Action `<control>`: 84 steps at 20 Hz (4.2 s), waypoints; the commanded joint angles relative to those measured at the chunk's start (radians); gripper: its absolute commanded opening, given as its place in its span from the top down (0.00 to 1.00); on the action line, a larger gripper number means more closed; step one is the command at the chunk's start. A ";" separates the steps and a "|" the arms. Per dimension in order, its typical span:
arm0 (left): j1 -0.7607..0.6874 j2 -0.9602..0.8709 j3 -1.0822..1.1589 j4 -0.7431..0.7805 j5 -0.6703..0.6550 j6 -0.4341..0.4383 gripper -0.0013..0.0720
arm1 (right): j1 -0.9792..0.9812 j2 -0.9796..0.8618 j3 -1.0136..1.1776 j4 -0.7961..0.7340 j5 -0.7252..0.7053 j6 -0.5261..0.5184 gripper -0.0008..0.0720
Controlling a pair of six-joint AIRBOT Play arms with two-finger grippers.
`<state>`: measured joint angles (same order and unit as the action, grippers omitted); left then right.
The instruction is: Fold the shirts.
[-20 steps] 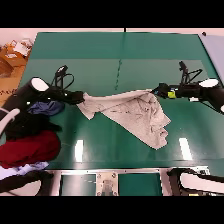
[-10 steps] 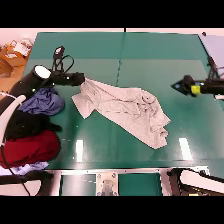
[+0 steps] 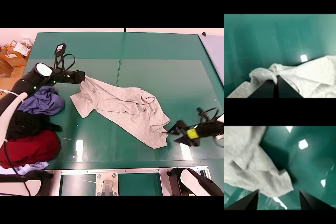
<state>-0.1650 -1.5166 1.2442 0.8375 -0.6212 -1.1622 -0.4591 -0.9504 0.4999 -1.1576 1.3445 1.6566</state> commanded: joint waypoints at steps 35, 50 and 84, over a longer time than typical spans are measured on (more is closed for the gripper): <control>0.017 -0.117 -0.185 -0.142 -0.134 0.124 0.17 | 0.055 -0.417 0.333 0.136 -0.222 -0.151 0.97; 0.017 0.500 0.148 0.128 -0.301 0.063 0.96 | 0.054 0.016 0.592 0.512 -0.115 -0.318 0.98; 0.017 -0.019 -0.046 -0.563 0.095 0.451 0.95 | 0.062 -0.468 0.428 0.758 -0.542 -0.701 0.97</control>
<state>-0.1478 -1.3685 1.1351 0.4664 -0.5568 -0.8654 -0.4217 -1.2137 0.8383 -0.4660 0.8238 1.0298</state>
